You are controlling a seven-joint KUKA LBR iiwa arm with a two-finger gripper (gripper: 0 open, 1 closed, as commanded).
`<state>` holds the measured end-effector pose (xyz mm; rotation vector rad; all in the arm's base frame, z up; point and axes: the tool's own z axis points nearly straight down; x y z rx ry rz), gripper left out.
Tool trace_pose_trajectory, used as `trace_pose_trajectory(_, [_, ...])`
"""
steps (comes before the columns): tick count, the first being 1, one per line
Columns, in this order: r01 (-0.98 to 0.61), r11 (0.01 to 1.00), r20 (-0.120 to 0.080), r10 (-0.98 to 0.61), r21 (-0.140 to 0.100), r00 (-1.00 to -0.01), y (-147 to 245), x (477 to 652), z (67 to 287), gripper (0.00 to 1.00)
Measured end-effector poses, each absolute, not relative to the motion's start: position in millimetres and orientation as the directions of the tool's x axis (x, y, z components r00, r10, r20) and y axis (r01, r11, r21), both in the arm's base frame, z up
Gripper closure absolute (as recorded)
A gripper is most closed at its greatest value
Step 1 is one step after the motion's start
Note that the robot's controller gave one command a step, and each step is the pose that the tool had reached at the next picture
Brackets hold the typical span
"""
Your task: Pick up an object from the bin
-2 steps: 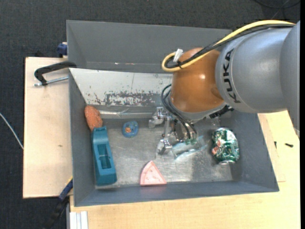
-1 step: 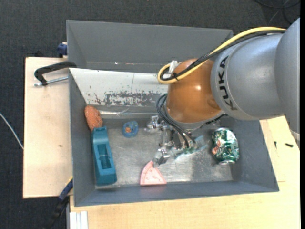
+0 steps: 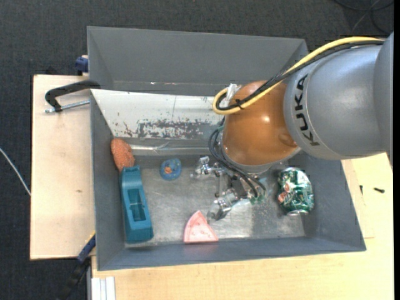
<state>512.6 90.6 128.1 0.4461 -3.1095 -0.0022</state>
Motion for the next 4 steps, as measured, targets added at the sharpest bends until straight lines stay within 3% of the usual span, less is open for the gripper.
trace_pose_trajectory(1, [-0.262,0.965,-0.017,-0.262,0.001,-0.965,86.1,501.7,80.2,1.0])
trace_pose_trajectory(2, [-0.258,0.966,-0.059,-0.258,-0.001,-0.964,87.3,511.3,82.9,0.0])
trace_pose_trajectory(3, [-0.258,0.966,-0.057,-0.258,-0.001,-0.964,86.9,510.7,82.9,0.0])
trace_pose_trajectory(4, [-0.346,0.938,-0.005,-0.346,0.002,-0.938,70.4,495.3,96.3,0.0])
